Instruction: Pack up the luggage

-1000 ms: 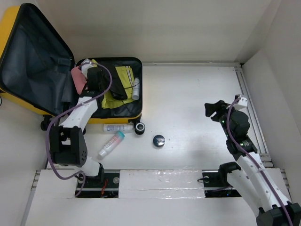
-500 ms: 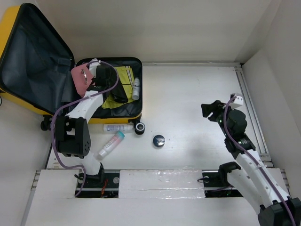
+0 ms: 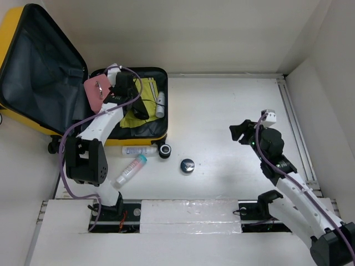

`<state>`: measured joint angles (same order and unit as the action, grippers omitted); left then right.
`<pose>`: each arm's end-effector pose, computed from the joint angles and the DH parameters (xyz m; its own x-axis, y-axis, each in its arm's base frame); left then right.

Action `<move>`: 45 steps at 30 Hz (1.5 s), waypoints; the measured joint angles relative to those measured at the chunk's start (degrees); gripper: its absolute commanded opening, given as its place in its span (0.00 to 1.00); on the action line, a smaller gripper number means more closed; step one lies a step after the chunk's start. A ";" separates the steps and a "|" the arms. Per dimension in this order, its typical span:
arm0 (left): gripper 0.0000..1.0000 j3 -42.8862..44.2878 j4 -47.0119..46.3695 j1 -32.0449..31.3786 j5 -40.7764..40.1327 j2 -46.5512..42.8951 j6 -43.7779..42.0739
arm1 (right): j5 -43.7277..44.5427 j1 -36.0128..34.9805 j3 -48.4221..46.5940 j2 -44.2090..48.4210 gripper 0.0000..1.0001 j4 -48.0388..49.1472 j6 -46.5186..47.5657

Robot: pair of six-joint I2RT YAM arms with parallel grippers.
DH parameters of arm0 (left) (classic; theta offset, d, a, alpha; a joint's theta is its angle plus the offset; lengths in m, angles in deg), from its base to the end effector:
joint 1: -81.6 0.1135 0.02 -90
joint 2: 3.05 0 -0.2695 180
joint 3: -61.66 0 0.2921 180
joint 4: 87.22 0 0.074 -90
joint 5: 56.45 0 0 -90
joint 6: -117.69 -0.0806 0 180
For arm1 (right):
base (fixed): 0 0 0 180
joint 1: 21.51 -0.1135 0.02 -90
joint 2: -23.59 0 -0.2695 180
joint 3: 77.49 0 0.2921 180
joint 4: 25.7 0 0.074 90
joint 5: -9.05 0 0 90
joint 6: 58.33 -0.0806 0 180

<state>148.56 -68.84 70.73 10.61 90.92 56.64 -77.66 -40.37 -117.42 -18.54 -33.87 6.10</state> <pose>0.4600 -0.0563 0.2827 -0.2860 -0.3990 -0.8712 -0.3547 0.8887 -0.2905 0.2513 0.0809 0.2553 -0.2699 0.3632 -0.8918 -0.1694 0.8938 0.4152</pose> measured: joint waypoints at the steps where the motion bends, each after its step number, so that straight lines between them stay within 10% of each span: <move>1: 0.10 0.94 0.55 0.00 0.00 0.07 0.00 | 0.00 -0.50 -0.04 -0.44 0.62 0.11 0.37; 6: 0.52 -1.25 -2.75 0.00 2.78 -1.01 2.67 | -0.02 -4.79 -0.39 -3.06 0.62 1.09 2.32; 12: 0.79 -14.69 -5.44 -0.07 6.45 -9.05 6.43 | -0.02 -12.50 -2.32 -8.92 0.62 3.13 5.33; 20: 0.80 -19.28 -12.28 -2.99 9.38 -27.19 8.13 | -0.44 -27.28 -7.74 -20.72 0.62 6.62 9.35; 30: 0.80 -15.58 -15.56 -33.79 1.55 -35.23 0.70 | 0.90 -43.80 -21.18 -43.45 0.76 10.95 7.30; 45: 0.80 -15.52 -18.73 -38.91 0.87 -47.82 -2.64 | 14.45 -51.19 -50.77 -74.27 0.90 2.47 -8.00</move>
<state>133.04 -87.57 31.82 11.49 43.10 53.99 -63.22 -91.55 -168.19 -92.81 -31.40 -1.90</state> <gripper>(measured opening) 0.801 0.900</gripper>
